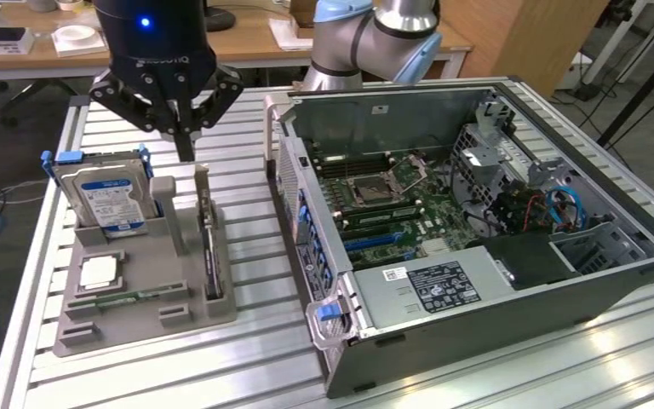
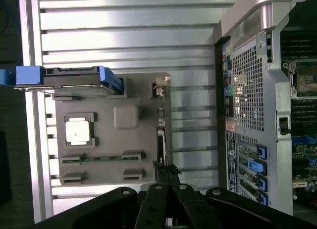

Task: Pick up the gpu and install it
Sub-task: 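Reach for the gpu, then pick up the gpu and move the gpu toward the slot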

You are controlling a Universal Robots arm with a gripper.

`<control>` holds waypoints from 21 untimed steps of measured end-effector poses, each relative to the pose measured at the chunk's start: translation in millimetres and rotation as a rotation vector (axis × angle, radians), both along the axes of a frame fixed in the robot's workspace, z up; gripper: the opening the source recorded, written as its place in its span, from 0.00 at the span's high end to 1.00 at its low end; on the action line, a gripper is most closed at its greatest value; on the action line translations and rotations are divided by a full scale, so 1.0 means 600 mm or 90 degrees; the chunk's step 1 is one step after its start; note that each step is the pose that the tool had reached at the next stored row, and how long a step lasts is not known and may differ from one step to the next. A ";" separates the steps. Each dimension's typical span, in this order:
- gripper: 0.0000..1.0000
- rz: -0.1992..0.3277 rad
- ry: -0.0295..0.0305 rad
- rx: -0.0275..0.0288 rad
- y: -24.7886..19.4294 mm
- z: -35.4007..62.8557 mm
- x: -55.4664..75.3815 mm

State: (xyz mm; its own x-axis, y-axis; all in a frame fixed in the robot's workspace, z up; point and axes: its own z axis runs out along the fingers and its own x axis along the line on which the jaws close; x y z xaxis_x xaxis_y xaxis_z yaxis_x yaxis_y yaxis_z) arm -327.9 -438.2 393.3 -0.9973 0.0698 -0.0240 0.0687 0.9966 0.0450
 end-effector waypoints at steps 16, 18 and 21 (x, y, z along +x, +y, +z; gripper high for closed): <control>0.89 0.000 0.0000 0.0000 -0.0004 0.000 -0.004; 0.83 0.000 0.0000 0.0000 -0.0004 0.000 -0.004; 0.71 0.000 0.0000 0.0000 -0.0004 0.000 -0.004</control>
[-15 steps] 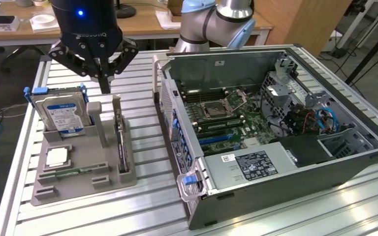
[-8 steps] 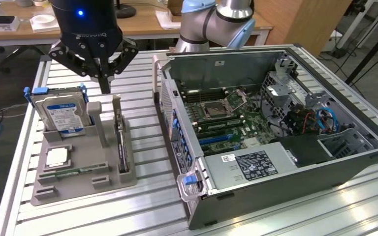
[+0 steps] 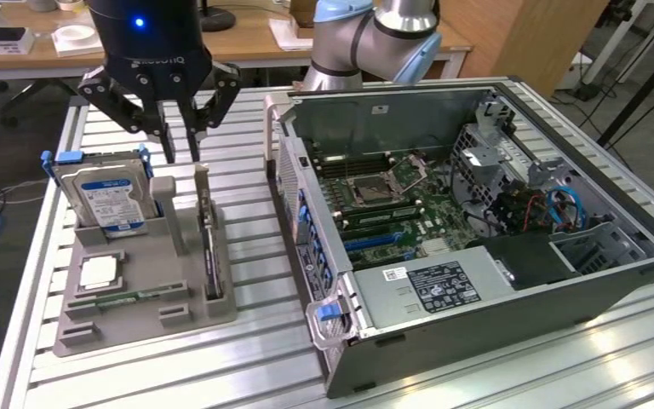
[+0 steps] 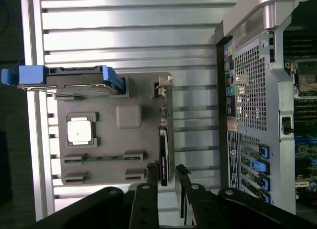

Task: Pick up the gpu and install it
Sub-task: 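Pick up the gpu and move the gpu toward the slot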

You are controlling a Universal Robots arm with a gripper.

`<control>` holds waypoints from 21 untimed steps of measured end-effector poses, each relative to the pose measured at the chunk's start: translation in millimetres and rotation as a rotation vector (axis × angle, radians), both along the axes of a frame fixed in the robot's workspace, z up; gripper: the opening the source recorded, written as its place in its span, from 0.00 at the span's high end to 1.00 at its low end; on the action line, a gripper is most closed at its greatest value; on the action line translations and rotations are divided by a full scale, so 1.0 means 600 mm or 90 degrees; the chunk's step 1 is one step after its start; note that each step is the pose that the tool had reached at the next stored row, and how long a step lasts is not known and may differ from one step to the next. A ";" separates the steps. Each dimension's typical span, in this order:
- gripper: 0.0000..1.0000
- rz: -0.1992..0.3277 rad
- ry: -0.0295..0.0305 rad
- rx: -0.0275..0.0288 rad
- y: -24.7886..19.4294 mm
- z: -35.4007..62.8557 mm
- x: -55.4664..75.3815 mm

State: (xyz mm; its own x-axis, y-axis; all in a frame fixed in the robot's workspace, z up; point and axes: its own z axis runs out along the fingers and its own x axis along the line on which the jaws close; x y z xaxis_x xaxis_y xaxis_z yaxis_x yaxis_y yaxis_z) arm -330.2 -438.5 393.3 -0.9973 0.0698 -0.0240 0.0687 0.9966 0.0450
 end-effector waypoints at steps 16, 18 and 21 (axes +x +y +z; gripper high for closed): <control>0.41 0.000 0.0000 0.0000 0.0000 0.000 0.000; 0.41 0.000 0.0000 0.0000 0.0000 -0.001 0.000; 0.41 0.000 0.0000 0.0000 0.0000 -0.003 0.000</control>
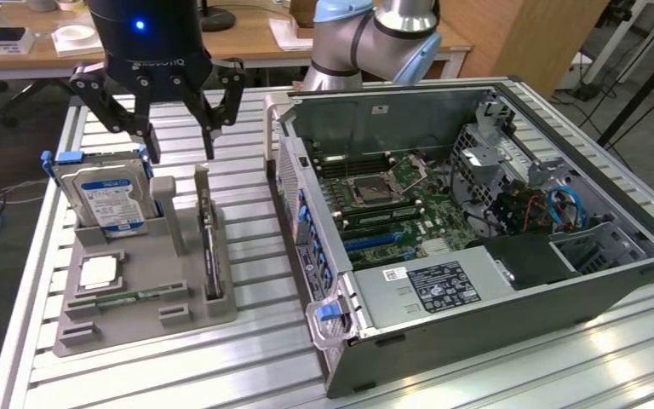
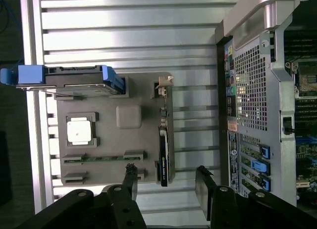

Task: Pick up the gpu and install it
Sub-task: 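Pick up the gpu and move the gpu toward the slot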

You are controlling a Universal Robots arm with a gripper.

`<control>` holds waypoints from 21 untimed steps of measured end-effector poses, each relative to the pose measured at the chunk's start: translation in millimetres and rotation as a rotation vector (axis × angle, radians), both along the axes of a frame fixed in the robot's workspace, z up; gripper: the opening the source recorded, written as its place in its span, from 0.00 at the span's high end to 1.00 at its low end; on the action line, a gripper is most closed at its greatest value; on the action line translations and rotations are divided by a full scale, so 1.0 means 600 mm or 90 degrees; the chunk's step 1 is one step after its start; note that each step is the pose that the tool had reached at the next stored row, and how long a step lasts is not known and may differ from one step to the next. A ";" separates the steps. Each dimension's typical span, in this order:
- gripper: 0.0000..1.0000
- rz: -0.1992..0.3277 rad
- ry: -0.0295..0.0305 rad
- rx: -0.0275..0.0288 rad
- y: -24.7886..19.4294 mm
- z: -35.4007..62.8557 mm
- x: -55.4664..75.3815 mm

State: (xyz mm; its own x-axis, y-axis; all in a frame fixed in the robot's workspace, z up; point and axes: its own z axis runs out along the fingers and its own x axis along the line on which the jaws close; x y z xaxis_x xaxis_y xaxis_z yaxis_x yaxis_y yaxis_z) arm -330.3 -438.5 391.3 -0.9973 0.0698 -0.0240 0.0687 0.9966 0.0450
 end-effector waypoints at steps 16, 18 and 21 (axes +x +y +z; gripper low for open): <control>0.41 0.000 0.0000 0.0000 0.0000 -0.014 0.000; 0.41 0.000 0.0000 0.0001 0.0000 -0.016 0.000; 0.41 0.000 0.0000 0.0000 0.0000 -0.018 0.000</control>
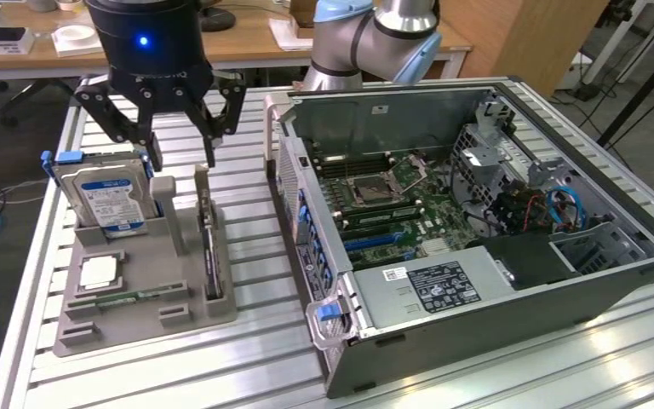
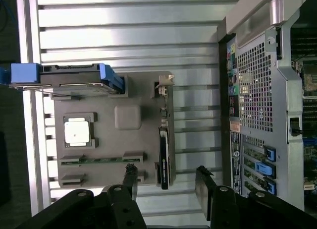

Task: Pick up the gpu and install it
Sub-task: 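Pick up the gpu and move the gpu toward the slot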

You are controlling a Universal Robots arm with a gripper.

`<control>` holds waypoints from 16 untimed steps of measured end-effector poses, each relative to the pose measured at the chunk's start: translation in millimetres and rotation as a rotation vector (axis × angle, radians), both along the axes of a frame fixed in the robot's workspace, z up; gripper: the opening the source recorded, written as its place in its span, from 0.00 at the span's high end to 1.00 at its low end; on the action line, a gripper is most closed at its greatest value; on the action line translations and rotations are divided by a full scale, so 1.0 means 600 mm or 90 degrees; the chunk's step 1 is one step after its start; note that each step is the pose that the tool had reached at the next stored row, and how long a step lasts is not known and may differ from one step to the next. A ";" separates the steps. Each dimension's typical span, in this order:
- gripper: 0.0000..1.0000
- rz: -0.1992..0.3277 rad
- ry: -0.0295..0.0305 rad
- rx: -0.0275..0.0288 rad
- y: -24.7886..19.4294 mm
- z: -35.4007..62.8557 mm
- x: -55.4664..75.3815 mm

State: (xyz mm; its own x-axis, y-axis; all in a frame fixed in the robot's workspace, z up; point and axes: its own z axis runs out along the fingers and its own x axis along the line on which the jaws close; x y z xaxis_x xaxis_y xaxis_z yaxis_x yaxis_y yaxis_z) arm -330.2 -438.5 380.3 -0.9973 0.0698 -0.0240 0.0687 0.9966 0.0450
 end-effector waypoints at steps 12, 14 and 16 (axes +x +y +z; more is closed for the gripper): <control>0.41 0.000 0.0000 0.0000 0.0000 -0.010 0.000; 0.41 0.000 0.0000 0.0000 0.0000 -0.012 0.000; 0.41 0.000 0.0000 0.0000 0.0000 -0.013 0.000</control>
State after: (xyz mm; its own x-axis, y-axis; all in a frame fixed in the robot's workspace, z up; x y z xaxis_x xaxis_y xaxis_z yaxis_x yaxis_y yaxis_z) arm -330.2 -438.5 372.2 -0.9973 0.0698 -0.0240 0.0687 0.9966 0.0450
